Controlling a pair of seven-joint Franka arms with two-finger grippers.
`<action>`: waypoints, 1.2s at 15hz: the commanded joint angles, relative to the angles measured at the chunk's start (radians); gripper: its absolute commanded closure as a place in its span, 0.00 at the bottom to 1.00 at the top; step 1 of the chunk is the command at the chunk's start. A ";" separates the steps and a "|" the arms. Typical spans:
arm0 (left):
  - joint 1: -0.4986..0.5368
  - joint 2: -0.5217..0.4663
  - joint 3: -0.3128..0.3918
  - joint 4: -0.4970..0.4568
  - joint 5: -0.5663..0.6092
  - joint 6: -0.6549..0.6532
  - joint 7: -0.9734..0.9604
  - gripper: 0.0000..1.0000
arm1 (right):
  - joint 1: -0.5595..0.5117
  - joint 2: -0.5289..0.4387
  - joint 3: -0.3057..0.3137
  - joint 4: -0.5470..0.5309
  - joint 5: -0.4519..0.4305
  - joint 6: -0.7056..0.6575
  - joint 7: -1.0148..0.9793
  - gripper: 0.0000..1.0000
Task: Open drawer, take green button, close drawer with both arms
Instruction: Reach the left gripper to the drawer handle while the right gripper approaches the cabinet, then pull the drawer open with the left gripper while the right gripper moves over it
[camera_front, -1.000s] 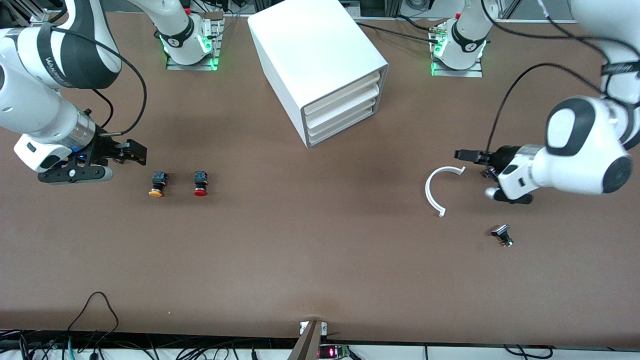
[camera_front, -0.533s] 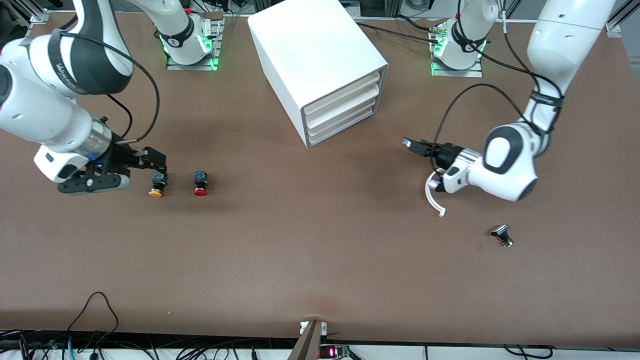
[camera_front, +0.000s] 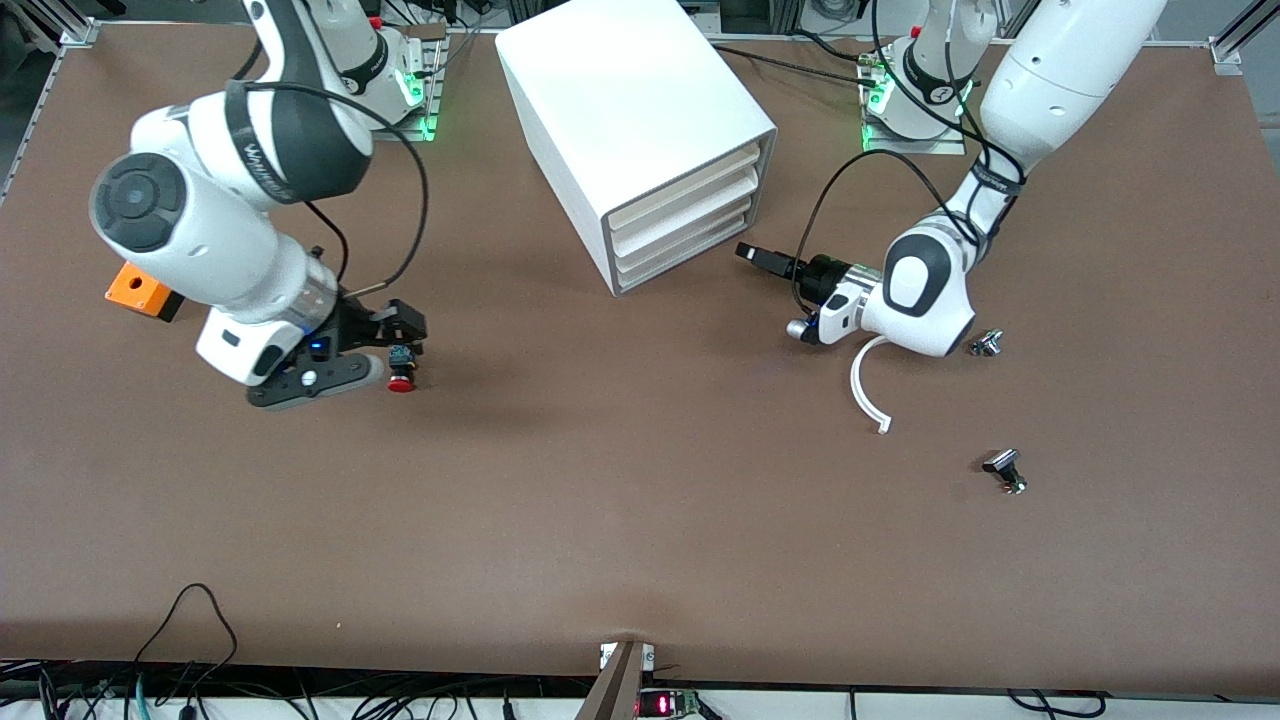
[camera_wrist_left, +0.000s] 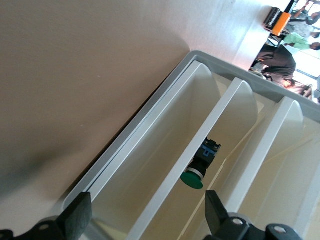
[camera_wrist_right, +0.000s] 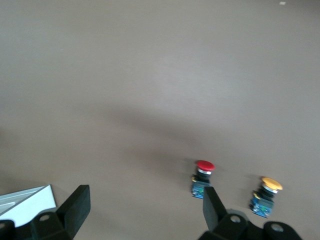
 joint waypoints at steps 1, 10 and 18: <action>-0.044 0.018 0.001 -0.016 -0.065 0.031 0.080 0.00 | -0.006 0.033 0.008 0.048 0.014 -0.005 -0.004 0.00; -0.090 0.041 -0.096 -0.059 -0.155 0.174 0.100 0.82 | -0.002 0.037 0.068 0.052 0.018 -0.008 -0.024 0.00; -0.081 0.049 0.057 0.027 -0.128 0.252 0.107 1.00 | 0.021 0.033 0.106 0.055 0.015 -0.005 -0.027 0.00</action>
